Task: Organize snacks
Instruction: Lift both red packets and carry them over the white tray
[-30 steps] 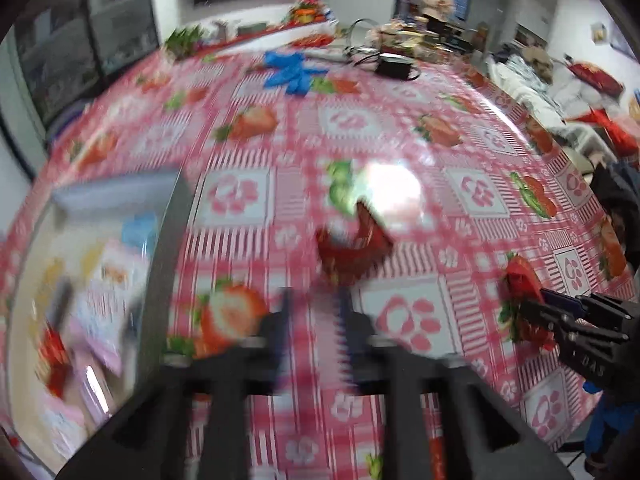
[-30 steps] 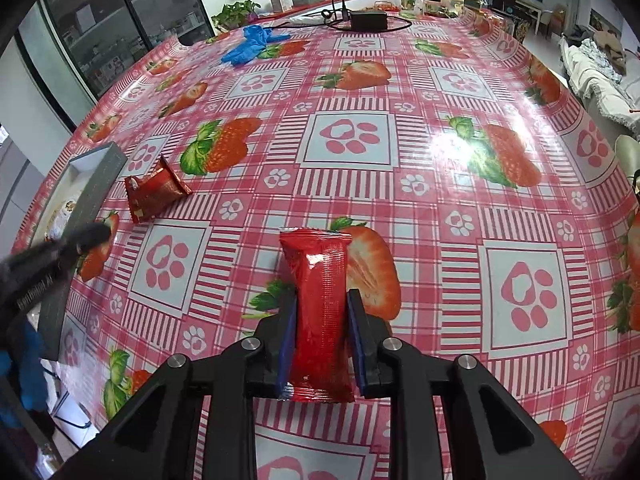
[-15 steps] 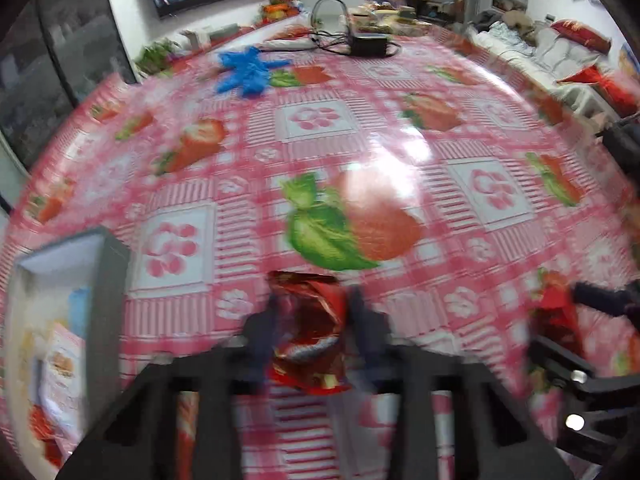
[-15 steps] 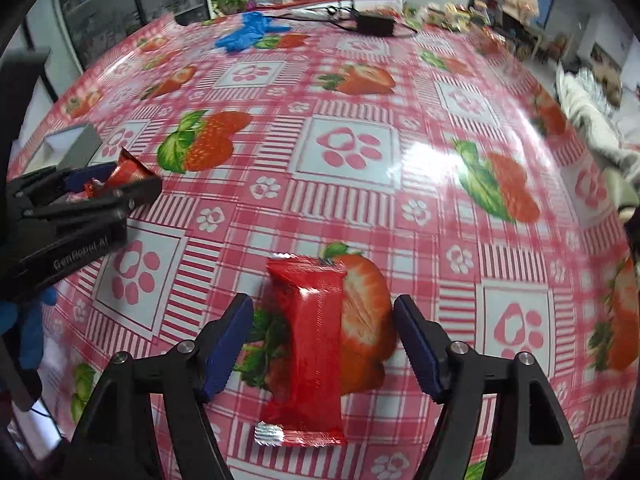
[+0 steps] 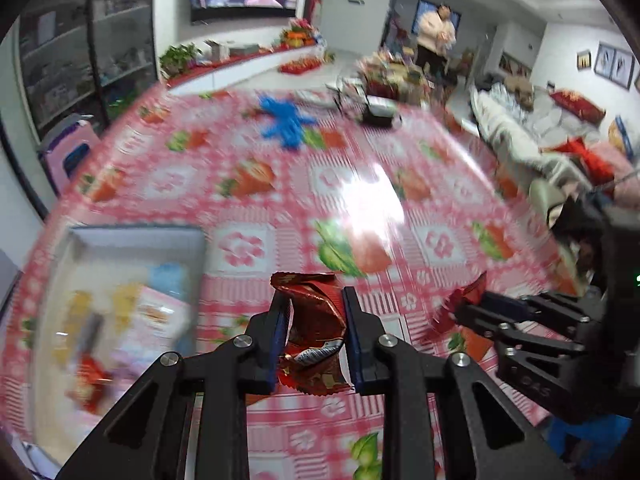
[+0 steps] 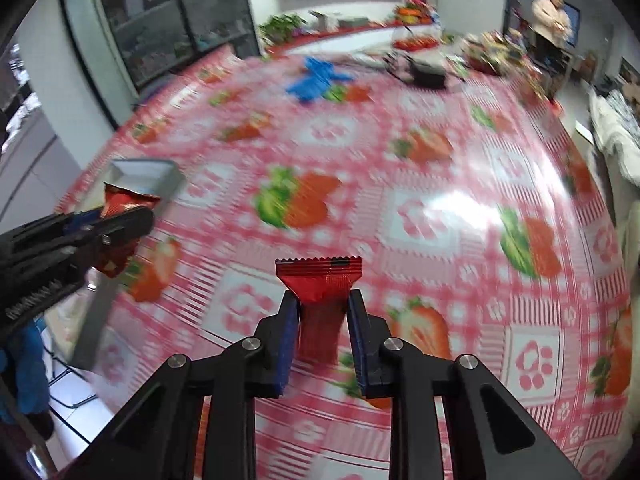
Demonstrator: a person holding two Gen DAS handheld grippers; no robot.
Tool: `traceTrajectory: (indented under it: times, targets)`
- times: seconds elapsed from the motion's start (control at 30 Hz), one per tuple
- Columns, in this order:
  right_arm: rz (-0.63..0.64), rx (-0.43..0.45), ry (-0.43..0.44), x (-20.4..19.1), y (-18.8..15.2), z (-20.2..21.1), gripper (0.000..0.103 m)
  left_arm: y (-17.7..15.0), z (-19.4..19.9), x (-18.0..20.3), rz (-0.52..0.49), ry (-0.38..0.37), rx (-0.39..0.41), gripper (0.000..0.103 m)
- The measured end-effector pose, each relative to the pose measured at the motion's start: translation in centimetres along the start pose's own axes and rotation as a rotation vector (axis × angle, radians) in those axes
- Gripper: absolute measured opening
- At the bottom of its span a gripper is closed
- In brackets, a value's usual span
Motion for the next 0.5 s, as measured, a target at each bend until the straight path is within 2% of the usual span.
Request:
traceTrajectory:
  times: [0.23, 0.33, 0.43, 0.47, 0.5]
  targets:
    - [0.094, 0.086, 0.118, -7.2, 5.1, 3.0, 0.026, 3.6, 9.0, -7.1, 0.059, 0.074, 0.100, 0.028]
    - [0.131, 0.092, 0.170, -10.4, 7.0, 3.2, 0.026, 3.9, 11.7, -10.5, 0.101, 0.119, 0.126, 0.028]
    - [0.192, 0.076, 0.160, -13.1, 7.9, 2.4, 0.026, 2.9, 12.3, -13.6, 0.126, 0.202, 0.128, 0.028]
    - [0.215, 0.038, 0.146, -13.9, 7.9, 1.2, 0.028, 1.9, 11.8, -14.7, 0.140, 0.227, 0.112, 0.028]
    - [0.220, 0.009, 0.138, -14.0, 7.4, 0.3, 0.049, 1.3, 11.4, -15.2, 0.150, 0.235, 0.097, 0.028]
Point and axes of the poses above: each gripper's, at about its wrist camera, not at the fingertips, and z roughly against the way its jaws point, x to its right, y to its top, the point moved 6 cm from there along -z, roughly the way its jaws point, and after that the axes turned 1 degree about y, right-handed, at the moved point
